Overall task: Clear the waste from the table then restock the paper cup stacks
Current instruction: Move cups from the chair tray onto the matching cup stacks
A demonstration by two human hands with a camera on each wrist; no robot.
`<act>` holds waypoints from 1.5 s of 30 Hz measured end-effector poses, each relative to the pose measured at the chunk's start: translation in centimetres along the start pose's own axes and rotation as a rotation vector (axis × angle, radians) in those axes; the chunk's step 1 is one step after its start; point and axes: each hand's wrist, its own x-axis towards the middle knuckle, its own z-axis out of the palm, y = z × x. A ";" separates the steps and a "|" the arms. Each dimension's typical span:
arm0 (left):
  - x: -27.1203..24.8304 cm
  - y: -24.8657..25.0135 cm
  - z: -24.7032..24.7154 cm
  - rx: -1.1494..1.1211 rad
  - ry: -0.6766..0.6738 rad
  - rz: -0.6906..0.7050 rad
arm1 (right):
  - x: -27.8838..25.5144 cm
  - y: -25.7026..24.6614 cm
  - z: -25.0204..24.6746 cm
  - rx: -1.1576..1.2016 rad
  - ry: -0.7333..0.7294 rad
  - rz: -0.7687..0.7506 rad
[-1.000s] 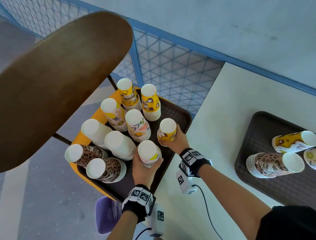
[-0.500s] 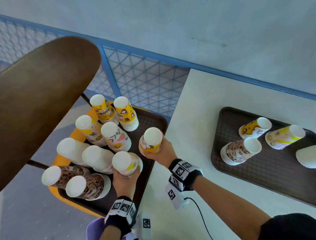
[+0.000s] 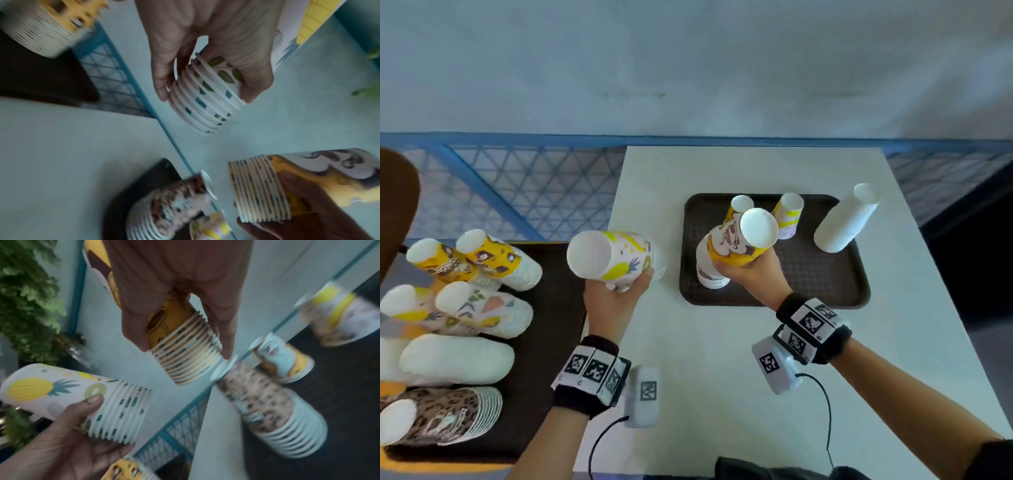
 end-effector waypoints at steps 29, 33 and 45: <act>7.1 -3.0 33.2 0.257 -0.323 -0.128 | 3.6 8.5 -22.1 -0.093 0.124 0.078; 6.3 -4.5 32.8 0.335 -0.368 -0.218 | 4.3 8.1 -21.6 -0.072 0.116 0.055; -7.8 -11.0 19.3 0.629 -0.538 0.089 | 9.6 4.5 -13.5 -0.053 -0.003 -0.035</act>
